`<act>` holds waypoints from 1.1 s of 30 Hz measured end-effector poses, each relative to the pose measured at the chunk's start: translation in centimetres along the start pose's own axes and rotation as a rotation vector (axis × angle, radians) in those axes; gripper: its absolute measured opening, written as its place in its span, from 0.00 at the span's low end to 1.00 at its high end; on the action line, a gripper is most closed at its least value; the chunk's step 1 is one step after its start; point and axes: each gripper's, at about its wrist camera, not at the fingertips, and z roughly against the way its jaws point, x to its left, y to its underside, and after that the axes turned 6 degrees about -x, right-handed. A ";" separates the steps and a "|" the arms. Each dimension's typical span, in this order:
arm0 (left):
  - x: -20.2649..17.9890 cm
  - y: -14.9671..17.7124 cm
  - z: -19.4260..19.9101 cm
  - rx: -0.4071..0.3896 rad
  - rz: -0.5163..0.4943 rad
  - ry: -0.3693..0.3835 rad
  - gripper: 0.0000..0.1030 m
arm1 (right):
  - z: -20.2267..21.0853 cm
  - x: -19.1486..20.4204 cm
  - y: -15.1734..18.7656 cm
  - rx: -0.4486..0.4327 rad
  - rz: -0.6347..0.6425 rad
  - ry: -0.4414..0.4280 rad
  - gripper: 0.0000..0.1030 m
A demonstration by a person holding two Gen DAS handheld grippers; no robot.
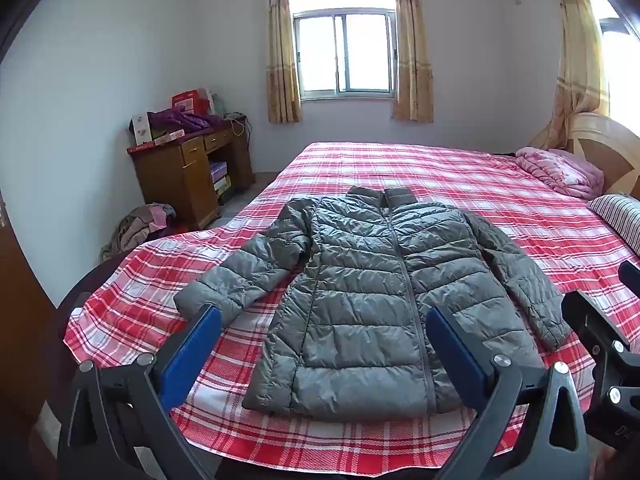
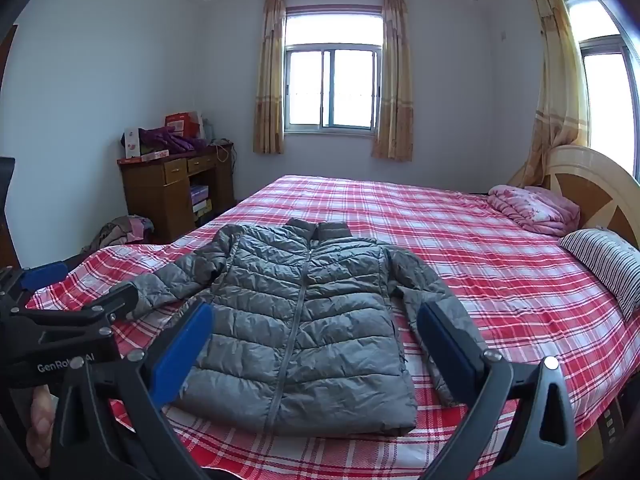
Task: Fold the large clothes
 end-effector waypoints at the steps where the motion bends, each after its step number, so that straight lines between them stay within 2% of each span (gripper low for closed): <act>1: -0.3 0.0 -0.1 0.002 0.004 -0.008 0.99 | 0.0 -0.1 0.0 -0.002 0.000 0.000 1.00; 5: 0.8 0.2 -0.4 0.006 0.054 0.008 0.99 | 0.1 -0.4 -0.1 0.003 0.000 -0.001 1.00; 33: 1.9 -0.2 -0.6 -0.014 0.076 -0.023 0.99 | -0.8 0.2 0.7 0.028 -0.020 -0.022 1.00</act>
